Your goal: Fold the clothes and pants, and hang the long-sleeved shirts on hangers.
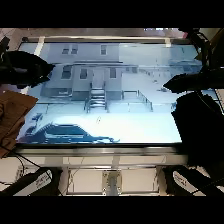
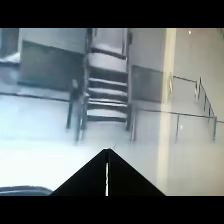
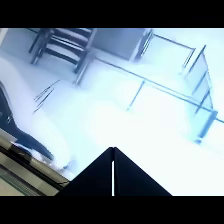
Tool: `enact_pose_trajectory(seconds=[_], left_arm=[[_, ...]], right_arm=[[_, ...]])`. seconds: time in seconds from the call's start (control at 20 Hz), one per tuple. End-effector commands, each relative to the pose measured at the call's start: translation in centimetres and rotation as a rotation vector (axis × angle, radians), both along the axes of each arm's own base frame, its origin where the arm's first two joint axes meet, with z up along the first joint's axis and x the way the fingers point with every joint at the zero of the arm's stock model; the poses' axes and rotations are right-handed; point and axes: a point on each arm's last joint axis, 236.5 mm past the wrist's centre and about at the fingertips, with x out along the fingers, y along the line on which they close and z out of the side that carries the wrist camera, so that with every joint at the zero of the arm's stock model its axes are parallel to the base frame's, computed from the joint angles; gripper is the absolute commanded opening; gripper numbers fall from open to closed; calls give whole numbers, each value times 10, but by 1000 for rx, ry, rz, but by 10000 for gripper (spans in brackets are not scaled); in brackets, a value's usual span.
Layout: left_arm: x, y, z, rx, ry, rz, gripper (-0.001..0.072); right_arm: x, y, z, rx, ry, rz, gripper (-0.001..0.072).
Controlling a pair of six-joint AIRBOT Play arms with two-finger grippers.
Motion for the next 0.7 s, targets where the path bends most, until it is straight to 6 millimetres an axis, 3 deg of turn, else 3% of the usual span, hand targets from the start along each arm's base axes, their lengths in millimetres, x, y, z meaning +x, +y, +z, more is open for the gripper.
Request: enact_pose_trajectory(seconds=[0.0,0.25,0.35,0.4,0.5,0.55,0.65], left_arm=[[0,0,-1,-2,3,1,19],[2,1,-1,-1,1,4,19],[16,15,-2,56,-48,32,28],[25,34,-8,130,-66,66,118],[30,87,-24,317,-41,146,538],[23,124,-35,415,15,228,553],[-1,196,-48,602,129,349,552]], right_arm=[[0,0,0,0,-1,1,40],[0,0,1,0,-1,1,40],[0,0,1,0,-3,1,40],[0,0,1,0,-3,1,40],[0,0,1,0,-3,1,40],[0,0,1,0,-4,0,40],[24,-4,16,15,-109,-52,40]])
